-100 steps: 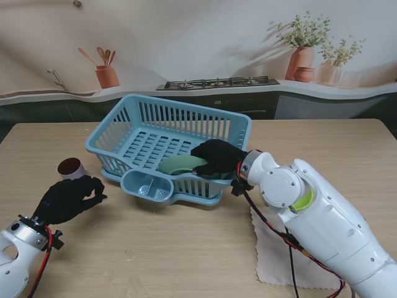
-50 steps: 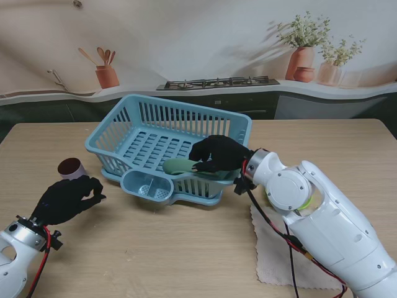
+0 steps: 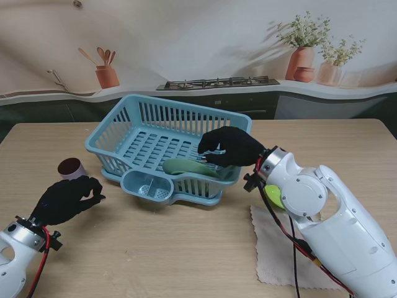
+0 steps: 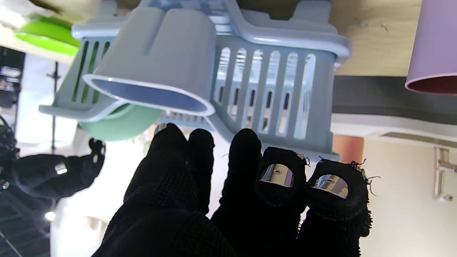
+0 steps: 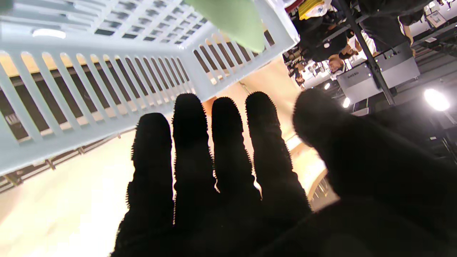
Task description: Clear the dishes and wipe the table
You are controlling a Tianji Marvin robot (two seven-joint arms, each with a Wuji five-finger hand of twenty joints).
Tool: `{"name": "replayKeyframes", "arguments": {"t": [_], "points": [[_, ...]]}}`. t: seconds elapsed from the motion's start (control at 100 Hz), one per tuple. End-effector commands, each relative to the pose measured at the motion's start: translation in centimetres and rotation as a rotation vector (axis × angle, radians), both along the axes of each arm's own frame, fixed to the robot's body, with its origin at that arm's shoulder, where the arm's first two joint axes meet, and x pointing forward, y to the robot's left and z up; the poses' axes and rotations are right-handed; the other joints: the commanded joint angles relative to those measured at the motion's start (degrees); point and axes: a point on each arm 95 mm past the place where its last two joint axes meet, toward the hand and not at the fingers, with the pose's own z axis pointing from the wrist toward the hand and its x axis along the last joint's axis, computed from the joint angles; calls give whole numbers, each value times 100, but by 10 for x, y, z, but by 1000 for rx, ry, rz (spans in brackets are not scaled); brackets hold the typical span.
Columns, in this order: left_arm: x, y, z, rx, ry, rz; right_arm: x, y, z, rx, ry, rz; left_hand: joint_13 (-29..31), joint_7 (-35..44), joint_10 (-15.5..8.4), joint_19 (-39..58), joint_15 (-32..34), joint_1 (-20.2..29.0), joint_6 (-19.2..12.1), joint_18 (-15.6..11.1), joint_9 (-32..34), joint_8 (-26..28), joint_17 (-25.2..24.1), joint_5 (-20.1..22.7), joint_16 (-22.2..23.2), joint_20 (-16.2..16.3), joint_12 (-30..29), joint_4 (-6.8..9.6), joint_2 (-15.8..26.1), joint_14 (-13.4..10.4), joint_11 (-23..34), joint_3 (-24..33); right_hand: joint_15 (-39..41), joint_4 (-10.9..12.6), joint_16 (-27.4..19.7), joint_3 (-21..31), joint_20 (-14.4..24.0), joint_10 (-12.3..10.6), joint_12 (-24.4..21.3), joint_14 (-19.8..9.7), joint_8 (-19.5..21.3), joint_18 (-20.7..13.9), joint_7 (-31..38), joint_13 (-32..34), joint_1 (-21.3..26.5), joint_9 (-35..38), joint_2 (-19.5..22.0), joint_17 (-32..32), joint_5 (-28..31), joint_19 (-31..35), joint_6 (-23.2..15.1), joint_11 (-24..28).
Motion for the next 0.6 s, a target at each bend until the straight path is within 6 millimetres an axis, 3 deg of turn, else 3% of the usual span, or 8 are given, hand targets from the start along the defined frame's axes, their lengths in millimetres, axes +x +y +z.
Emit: {"name": "replayKeyframes", "arguments": {"t": [0.0, 0.17, 0.3, 0.45, 0.59], "points": [[-2, -2, -1, 11, 9, -4, -5, -1, 3, -1, -24, 12, -99, 69, 232, 22, 75, 190, 44, 206, -54, -14, -41, 8, -44, 124, -7, -23, 319, 198, 29, -94, 201, -235, 94, -148, -11, -126, 32, -90, -156, -122, 285, 121, 258, 72, 2, 78, -183, 196, -146, 147], [-4, 0, -4, 14, 8, 2, -10, -17, 7, 16, -84, -7, -97, 76, 236, 21, 72, 206, 52, 209, -65, -18, -41, -5, -33, 140, -4, -23, 329, 197, 24, -97, 573, -264, 240, -437, 66, -121, 151, -48, -423, -140, 1198, 264, 778, 245, 146, 245, -325, 503, -240, 435], [-5, 0, -6, 17, 7, 7, -14, -31, 8, 31, -124, -31, -117, 77, 236, 2, 59, 211, 61, 196, -75, -21, -65, -20, -28, 144, -1, -24, 340, 188, 19, -102, 836, -183, 337, -551, 147, -108, 181, -22, -419, -149, 1506, 397, 1132, 487, 412, 360, -170, 685, -326, 567], [-6, 1, -8, 17, 8, 11, -20, -50, 6, 34, -175, -54, -189, 80, 244, -75, -1, 226, 65, 188, -114, -28, -164, -39, -26, 140, -3, -26, 347, 211, -7, -108, 987, -173, 395, -499, 195, -113, 232, -30, -358, -154, 1651, 438, 1184, 546, 477, 403, -157, 781, -363, 664], [-7, 1, -11, 10, 5, 15, -27, -69, 3, 47, -209, -91, -482, 38, 246, -580, -447, 272, 17, 338, -210, -154, -544, -65, -204, 20, -155, -23, 314, 444, -222, -113, 1025, -181, 408, -518, 209, -117, 239, -29, -354, -166, 1686, 424, 1177, 531, 496, 402, -180, 802, -367, 690]]}}
